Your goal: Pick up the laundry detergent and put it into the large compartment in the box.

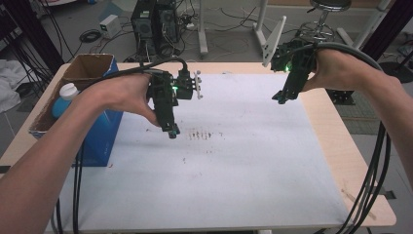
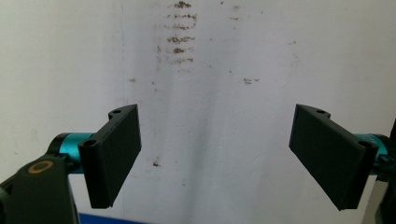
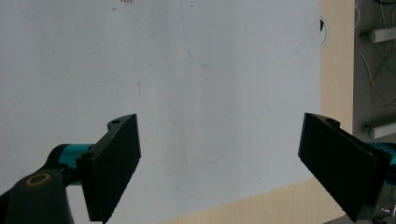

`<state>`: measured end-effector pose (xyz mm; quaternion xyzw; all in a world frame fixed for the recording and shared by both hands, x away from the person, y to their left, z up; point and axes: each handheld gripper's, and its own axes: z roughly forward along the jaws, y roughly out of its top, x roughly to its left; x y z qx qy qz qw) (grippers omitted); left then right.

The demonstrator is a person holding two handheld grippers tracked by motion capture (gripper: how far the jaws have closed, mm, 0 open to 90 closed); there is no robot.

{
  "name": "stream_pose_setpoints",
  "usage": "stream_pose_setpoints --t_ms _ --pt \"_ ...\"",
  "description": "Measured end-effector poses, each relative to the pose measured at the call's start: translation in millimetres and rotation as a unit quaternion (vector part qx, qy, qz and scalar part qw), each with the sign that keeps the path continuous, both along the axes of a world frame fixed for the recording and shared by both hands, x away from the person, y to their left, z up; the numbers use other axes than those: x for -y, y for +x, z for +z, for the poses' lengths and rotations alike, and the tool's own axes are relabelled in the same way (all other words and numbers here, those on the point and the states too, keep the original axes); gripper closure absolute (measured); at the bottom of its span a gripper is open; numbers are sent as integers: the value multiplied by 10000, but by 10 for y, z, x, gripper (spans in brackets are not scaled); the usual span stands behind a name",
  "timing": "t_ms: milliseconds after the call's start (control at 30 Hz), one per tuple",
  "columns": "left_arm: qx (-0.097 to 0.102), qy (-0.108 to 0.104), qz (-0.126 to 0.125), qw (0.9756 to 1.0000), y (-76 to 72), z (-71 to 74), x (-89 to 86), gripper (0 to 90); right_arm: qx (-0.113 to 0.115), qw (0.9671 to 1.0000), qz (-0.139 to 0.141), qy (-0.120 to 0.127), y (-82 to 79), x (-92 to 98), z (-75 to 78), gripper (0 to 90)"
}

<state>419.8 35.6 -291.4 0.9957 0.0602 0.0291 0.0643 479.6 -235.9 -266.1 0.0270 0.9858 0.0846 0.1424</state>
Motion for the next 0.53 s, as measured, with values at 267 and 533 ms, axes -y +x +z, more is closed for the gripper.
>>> stream_pose_setpoints --t_ms 267,533 --pt "9 -30 16 10000 -13 1 -4 169 -5 10000 15 -15 7 -5 -1 122" --pt "1 -28 23 10000 -19 0 -11 169 -9 10000 32 -2 2 -20 -1 122"
